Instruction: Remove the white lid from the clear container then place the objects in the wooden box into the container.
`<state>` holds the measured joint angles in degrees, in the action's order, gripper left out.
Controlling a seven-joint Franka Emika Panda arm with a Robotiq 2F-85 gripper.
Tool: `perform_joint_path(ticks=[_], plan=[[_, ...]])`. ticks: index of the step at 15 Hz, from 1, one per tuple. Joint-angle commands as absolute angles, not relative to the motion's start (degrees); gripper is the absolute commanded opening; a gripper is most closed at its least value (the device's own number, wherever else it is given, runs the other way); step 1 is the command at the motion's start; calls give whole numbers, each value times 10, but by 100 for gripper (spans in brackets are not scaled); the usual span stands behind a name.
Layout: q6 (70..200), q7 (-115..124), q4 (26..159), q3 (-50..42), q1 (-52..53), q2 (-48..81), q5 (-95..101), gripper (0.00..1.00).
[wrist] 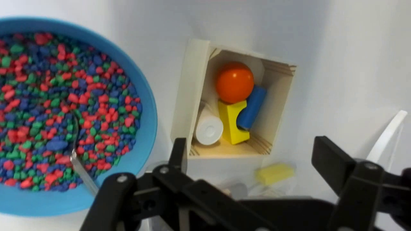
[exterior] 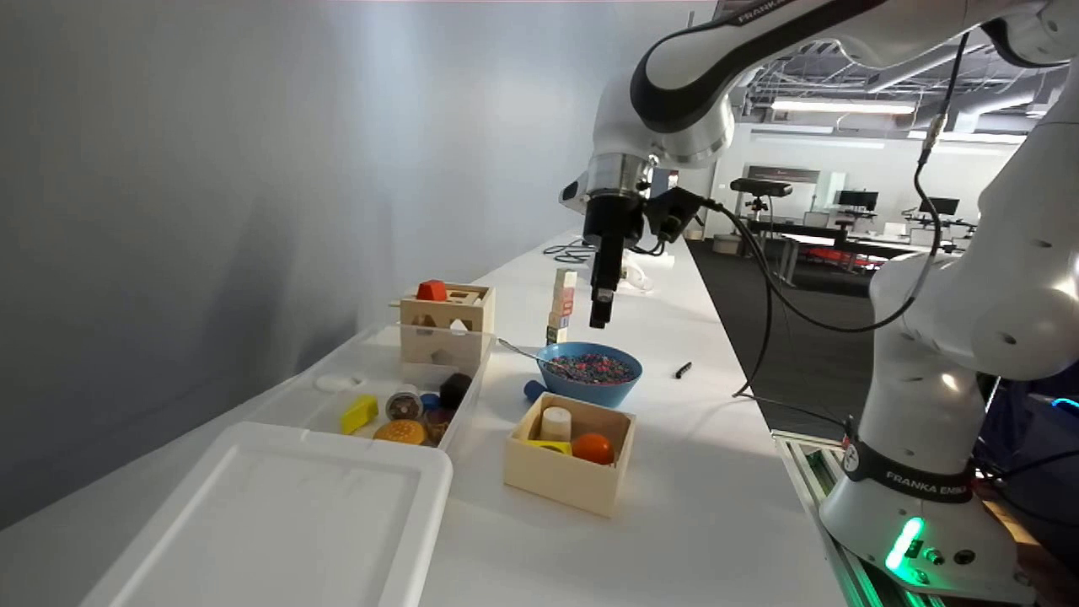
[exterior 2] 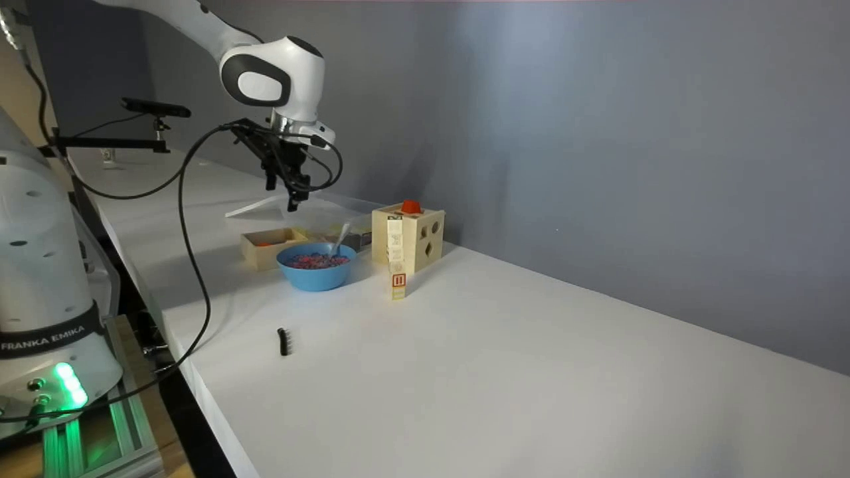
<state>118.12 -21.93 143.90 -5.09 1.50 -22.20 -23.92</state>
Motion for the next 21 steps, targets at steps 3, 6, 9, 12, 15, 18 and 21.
perform_joint_path(ticks=[3,6,9,12,15,18,21], plan=[[1187,-209,1495,-58,24,-254,-277,100],[1188,-208,1513,-60,24,-275,-284,100],[1212,-187,1533,-30,20,-272,-232,100],[1243,-164,1569,-10,19,-291,-186,100],[1326,-146,1614,-4,32,-313,-196,100],[1386,-132,1581,-15,65,-266,-244,100],[1439,-77,1581,4,67,-247,-231,100]])
